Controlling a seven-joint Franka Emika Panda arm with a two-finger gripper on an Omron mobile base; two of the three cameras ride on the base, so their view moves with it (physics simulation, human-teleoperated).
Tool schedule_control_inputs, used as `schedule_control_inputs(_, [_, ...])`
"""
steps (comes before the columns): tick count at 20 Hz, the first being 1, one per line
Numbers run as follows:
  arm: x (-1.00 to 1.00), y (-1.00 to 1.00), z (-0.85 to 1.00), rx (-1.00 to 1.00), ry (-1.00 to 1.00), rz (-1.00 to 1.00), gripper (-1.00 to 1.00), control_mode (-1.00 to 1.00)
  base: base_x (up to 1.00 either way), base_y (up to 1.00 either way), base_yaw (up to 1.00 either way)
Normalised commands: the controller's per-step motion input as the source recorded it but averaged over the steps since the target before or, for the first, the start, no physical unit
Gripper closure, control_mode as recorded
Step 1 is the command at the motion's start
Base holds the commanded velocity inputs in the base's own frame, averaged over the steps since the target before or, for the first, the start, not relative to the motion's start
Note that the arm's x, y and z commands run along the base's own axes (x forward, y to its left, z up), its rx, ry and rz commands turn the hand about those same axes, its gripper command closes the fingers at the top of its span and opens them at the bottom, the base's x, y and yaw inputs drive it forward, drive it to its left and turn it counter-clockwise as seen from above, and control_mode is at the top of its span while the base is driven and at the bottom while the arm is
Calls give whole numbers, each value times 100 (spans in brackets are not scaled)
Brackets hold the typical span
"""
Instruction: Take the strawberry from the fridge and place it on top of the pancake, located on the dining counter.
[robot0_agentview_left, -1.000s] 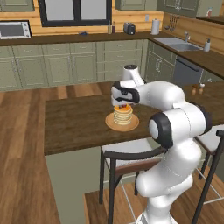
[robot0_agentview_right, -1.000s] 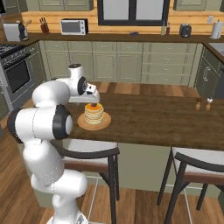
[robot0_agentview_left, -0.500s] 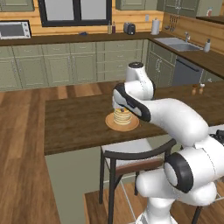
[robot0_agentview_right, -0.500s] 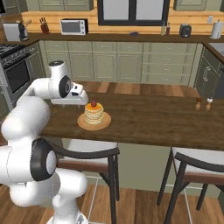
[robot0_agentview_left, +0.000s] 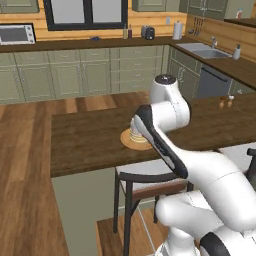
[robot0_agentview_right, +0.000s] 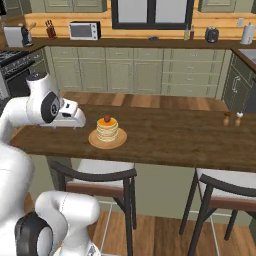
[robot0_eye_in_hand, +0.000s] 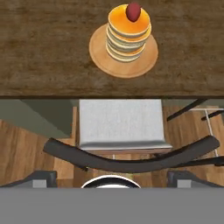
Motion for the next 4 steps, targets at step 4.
schedule_control_inputs(4, [-100,41,15,-8,0,0,-100,-100,0,0,0])
